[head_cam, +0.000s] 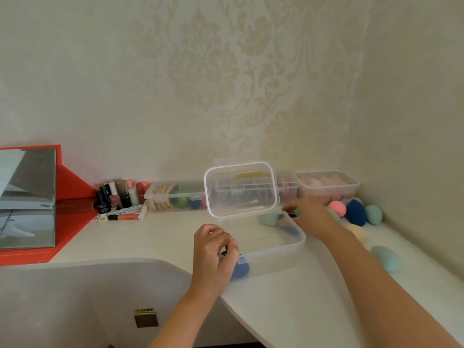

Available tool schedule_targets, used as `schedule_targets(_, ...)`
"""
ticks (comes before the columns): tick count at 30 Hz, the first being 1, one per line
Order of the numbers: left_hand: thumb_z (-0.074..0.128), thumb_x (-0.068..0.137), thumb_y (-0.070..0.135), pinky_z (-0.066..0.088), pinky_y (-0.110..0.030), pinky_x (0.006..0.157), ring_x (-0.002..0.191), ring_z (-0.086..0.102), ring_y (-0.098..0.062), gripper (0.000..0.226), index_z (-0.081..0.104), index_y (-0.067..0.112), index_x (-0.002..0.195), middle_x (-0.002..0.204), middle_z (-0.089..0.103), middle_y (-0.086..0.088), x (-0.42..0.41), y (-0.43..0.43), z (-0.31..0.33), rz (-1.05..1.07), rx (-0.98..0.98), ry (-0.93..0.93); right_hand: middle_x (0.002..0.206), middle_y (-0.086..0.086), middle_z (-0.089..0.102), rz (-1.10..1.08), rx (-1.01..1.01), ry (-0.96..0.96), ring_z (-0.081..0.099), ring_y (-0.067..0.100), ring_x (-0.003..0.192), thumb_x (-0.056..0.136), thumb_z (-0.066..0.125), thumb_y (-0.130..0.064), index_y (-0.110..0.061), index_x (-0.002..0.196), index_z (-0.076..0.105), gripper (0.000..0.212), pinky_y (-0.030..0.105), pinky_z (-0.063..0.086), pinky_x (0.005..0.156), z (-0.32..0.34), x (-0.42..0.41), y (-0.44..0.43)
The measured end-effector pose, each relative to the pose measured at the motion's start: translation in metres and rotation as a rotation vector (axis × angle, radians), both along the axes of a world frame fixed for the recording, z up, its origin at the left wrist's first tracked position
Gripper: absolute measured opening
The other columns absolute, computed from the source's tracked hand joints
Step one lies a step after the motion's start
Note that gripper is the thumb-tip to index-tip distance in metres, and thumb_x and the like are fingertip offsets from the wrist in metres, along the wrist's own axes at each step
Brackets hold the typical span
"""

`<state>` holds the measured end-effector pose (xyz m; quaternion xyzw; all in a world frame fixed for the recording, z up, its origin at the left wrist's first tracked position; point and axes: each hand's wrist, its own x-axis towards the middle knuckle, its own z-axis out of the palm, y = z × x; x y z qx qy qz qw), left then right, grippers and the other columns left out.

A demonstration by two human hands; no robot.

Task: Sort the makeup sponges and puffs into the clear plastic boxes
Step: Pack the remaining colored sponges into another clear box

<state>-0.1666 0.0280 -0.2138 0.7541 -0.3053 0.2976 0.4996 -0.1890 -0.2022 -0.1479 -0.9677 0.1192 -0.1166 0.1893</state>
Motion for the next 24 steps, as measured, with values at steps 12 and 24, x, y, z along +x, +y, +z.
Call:
schedule_targets(12, 0.038, 0.076, 0.032, 0.033, -0.011, 0.076, 0.085, 0.047, -0.005, 0.037, 0.053, 0.009, 0.052, 0.061, 0.046, 0.018, -0.002, -0.002, 0.002, 0.005, 0.003, 0.02, 0.102, 0.001, 0.063, -0.133, 0.224, -0.366, 0.056, 0.016, 0.084, 0.082, 0.07, -0.029, -0.013, 0.108, 0.064, 0.03, 0.025, 0.042, 0.074, 0.012, 0.003, -0.012)
schedule_targets(24, 0.04, 0.077, 0.028, 0.032, -0.01, 0.076, 0.079, 0.048, -0.009, 0.031, 0.053, 0.018, 0.051, 0.06, 0.048, 0.018, -0.003, -0.001, 0.004, -0.01, -0.004, -0.019, 0.102, -0.009, 0.061, 0.472, 0.33, -0.038, 0.058, 0.011, 0.097, 0.088, 0.06, -0.012, -0.024, 0.109, 0.056, 0.025, 0.018, 0.046, 0.082, 0.037, -0.01, 0.06)
